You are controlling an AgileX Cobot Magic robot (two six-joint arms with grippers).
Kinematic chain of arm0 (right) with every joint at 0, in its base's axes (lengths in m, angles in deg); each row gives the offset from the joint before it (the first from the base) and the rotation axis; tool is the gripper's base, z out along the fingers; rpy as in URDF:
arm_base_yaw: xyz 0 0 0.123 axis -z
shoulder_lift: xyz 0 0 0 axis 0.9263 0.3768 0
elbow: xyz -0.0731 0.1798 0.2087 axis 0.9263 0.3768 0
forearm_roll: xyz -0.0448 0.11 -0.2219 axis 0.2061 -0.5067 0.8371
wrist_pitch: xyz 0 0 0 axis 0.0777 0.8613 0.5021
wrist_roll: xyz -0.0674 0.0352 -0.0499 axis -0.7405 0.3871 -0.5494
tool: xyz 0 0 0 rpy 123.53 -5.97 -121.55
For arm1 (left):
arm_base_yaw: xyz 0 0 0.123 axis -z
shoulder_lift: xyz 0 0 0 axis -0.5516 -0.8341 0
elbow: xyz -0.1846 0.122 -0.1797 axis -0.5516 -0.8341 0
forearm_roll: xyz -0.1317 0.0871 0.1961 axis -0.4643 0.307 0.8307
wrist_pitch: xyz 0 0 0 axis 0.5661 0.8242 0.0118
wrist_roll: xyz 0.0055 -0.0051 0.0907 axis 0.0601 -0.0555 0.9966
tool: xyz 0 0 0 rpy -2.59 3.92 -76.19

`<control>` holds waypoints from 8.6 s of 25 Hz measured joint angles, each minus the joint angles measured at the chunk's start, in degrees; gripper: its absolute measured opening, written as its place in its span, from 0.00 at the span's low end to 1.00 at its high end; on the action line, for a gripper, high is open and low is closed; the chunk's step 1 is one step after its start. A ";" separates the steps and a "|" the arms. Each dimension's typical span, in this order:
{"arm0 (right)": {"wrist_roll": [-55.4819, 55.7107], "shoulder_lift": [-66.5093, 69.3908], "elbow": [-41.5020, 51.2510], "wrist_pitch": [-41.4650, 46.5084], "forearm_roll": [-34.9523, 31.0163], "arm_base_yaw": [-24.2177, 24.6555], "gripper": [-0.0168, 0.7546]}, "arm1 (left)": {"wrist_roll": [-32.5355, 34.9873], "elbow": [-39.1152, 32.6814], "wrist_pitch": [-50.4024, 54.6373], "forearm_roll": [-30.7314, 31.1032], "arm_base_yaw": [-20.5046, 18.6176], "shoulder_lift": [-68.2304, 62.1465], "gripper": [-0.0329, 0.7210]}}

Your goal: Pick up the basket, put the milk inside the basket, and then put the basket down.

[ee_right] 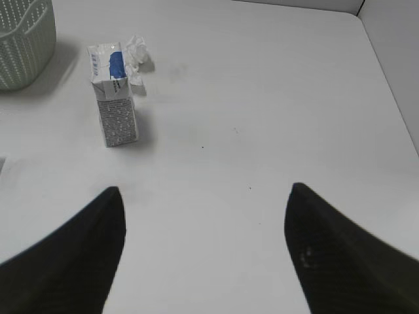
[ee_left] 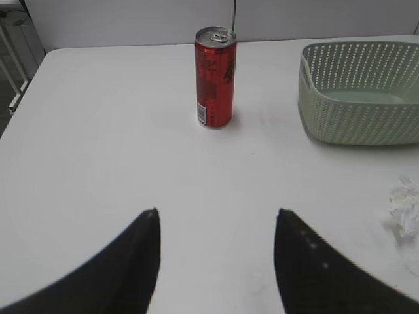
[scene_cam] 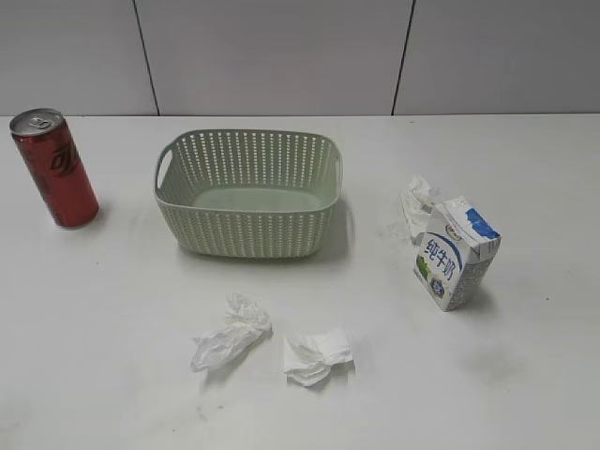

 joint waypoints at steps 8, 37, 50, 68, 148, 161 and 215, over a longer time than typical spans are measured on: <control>0.00 0.00 0.00 0.00 0.00 0.00 0.77 | 0.00 0.00 -0.05 -0.02 0.00 0.00 0.61; 0.00 0.00 0.00 0.00 0.00 0.00 0.77 | 1.70 51.58 -14.63 -2.90 13.71 -89.72 0.84; 0.00 0.00 0.00 0.00 0.00 0.00 0.77 | 1.83 61.93 -12.00 -6.25 13.86 -118.96 0.81; 0.00 0.00 0.00 0.00 0.00 0.00 0.77 | -6.15 62.23 -17.30 -7.25 13.86 -124.19 0.04; 4.97 100.73 -37.53 -11.59 1.89 -19.52 0.44 | -10.58 62.23 -13.51 -6.83 13.86 -118.61 0.04; -1.20 101.05 -68.45 4.47 -4.27 -22.33 0.44 | -10.58 62.23 -13.33 -7.06 13.86 -118.61 0.04; 4.02 65.58 -33.22 6.89 4.86 -12.48 0.80 | -10.39 62.23 -14.84 -7.91 13.90 -119.72 0.04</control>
